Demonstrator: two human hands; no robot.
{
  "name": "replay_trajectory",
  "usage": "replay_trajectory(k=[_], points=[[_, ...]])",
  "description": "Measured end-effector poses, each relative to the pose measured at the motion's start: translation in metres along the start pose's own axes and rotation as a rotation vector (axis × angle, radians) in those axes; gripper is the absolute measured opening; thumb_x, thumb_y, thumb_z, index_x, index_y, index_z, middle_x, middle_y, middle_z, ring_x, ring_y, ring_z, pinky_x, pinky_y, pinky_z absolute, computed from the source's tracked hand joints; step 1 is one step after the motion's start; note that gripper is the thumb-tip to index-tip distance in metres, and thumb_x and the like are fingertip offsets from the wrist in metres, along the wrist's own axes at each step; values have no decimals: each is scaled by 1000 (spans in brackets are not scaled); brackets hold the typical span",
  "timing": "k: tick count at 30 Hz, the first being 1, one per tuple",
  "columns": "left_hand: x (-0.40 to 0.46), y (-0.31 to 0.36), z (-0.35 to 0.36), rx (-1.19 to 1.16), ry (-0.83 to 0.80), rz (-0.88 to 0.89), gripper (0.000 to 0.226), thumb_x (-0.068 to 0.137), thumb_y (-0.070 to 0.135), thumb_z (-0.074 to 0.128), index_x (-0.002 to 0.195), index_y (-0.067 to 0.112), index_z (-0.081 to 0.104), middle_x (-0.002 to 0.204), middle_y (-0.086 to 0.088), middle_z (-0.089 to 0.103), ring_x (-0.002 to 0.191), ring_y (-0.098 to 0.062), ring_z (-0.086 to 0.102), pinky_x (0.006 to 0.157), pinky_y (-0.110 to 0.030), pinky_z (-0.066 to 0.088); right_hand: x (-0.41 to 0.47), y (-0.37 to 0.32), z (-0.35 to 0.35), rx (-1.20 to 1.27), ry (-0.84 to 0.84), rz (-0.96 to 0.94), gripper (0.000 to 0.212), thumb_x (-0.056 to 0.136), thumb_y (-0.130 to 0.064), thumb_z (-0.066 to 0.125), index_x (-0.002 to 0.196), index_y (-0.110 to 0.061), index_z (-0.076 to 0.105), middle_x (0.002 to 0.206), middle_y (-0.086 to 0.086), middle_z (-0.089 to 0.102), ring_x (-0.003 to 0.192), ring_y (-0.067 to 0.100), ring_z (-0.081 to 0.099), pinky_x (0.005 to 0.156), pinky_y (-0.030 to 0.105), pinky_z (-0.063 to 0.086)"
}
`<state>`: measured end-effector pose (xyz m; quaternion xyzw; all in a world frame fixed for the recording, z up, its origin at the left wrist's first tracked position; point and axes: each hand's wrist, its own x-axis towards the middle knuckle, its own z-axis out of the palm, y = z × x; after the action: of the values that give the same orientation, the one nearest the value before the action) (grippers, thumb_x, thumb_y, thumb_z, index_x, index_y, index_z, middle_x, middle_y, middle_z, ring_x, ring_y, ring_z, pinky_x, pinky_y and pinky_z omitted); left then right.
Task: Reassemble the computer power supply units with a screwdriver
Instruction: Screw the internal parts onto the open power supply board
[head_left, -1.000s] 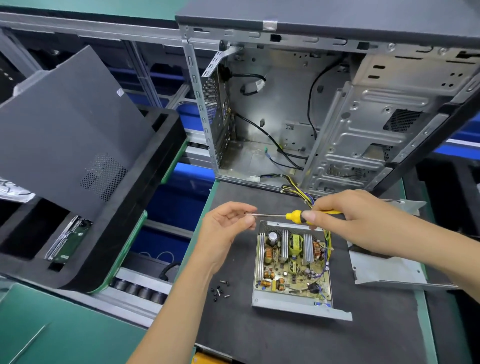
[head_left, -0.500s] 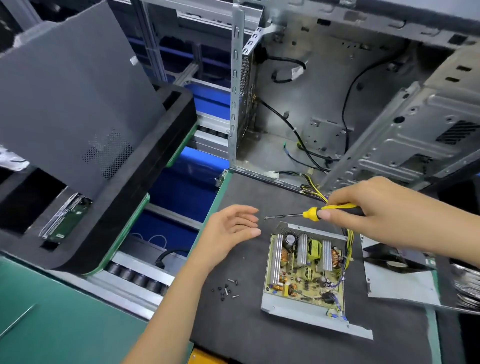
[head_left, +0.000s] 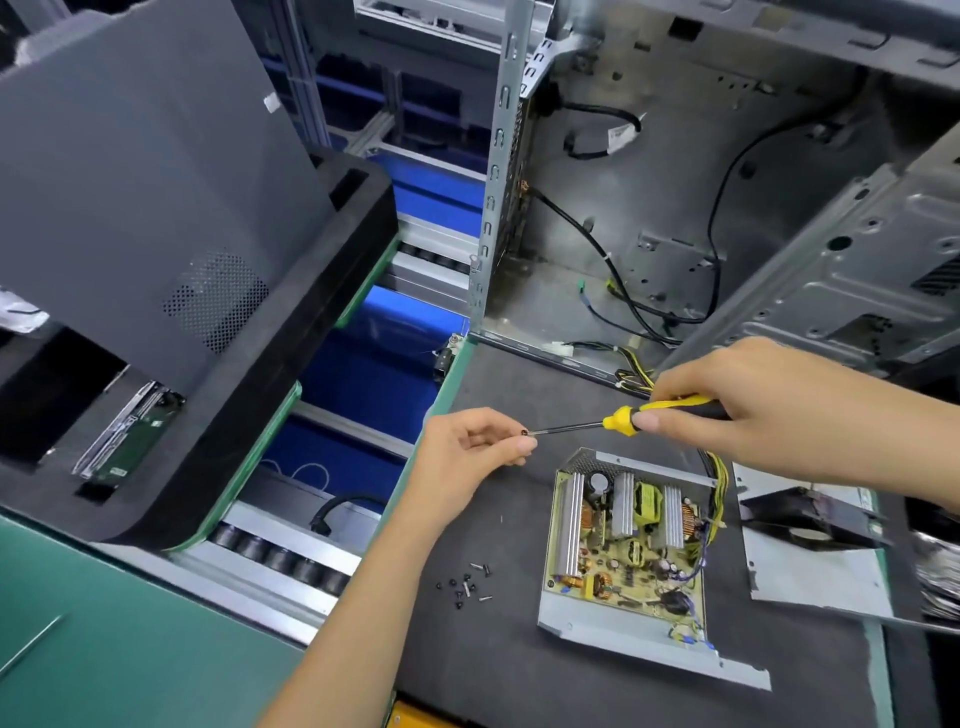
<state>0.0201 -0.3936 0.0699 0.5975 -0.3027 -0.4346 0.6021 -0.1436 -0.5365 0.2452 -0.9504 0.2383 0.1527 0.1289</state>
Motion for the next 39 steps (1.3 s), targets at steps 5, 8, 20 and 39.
replay_trajectory(k=[5,8,20,39], points=[[3,2,-4,149,-55,43,9,78,10,80,79,18,75,72,1,72,71,-10,64,71,-19,51,-1,0,-2,1,-4,13,64,74,-75,21,67,-23,56,50,-2,46,47,12,41,50,33,39],[4,2,-6,220,-71,71,9,78,11,80,80,19,76,75,5,72,71,-7,62,71,-18,50,-3,0,-3,7,-1,18,63,75,-76,23,68,-23,56,50,-2,45,45,12,39,49,35,39],[4,3,-9,240,-80,123,11,80,12,78,83,22,76,80,5,72,75,-12,65,73,-21,52,-3,-4,-5,-7,-26,2,60,72,-76,21,65,-26,52,61,-17,52,55,7,47,51,35,41],[8,10,-8,351,-82,195,8,80,10,78,86,16,77,79,7,71,75,-7,64,72,-15,50,1,-5,-11,-58,-29,12,58,69,-76,18,62,-28,48,50,-4,49,46,11,45,49,30,40]])
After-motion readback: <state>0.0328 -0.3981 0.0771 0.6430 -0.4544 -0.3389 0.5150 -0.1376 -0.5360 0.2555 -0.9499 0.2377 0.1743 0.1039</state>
